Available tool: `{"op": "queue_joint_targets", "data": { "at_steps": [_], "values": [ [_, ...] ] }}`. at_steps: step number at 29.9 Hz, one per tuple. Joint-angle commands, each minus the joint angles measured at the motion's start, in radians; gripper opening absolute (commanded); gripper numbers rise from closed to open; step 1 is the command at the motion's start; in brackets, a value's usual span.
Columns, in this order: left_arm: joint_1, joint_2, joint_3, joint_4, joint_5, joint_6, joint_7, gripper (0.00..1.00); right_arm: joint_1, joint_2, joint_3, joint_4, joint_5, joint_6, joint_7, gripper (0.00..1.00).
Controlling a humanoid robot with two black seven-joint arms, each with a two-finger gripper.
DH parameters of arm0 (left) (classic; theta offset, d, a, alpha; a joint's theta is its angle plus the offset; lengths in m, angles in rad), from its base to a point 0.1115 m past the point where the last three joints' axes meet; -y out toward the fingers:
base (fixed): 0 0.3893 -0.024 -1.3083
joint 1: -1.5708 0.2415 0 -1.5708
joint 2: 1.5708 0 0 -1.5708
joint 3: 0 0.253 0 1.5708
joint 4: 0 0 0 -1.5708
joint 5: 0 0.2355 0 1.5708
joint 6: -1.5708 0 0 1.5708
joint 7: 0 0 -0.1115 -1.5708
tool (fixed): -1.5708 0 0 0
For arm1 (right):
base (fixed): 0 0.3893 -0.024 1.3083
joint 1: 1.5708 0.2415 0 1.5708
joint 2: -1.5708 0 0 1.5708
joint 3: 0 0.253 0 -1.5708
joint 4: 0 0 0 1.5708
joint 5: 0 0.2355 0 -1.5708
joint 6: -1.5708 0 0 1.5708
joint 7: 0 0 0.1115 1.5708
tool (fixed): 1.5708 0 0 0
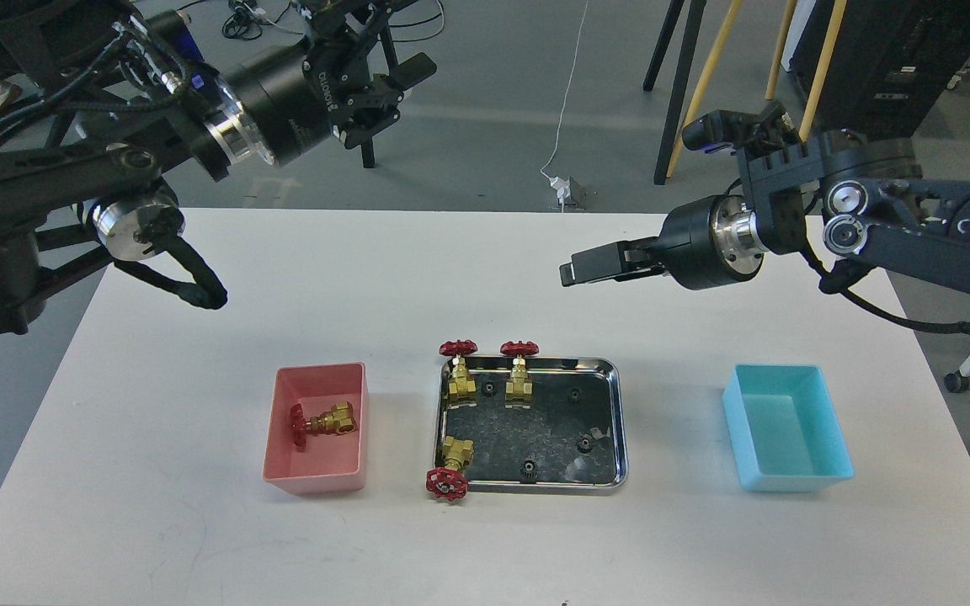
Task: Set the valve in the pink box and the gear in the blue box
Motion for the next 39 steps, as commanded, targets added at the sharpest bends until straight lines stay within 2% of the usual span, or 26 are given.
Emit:
{"op": "queue_joint_targets", "data": {
  "at_steps": [1,5,13,23,33,39],
  "values": [
    [0.029,-0.008,-0.029,0.001,0.005,0.000,0.000,0.86,-0.009,0.006,-0.026,0.088,-0.129,0.000,0.002,0.99],
    [0.063,-0.004,-0.070,0.005,0.008,-0.003,0.000,0.86,-0.014,0.009,-0.115,0.142,-0.279,0.000,0.009,0.99],
    [0.109,-0.008,-0.098,0.033,0.010,-0.004,0.000,0.87,-0.104,0.030,-0.129,0.142,-0.440,0.000,0.014,0.99],
    [0.123,-0.045,-0.100,0.057,0.011,-0.004,0.000,0.87,-0.146,0.136,-0.132,0.091,-0.497,0.000,0.016,0.97],
    [0.135,-0.045,-0.100,0.062,0.011,-0.004,0.000,0.88,-0.209,0.239,-0.131,-0.081,-0.526,0.000,0.016,0.92],
    [0.143,-0.045,-0.100,0.062,0.011,-0.004,0.000,0.88,-0.236,0.290,-0.131,-0.144,-0.526,0.000,0.016,0.86]
  ]
}}
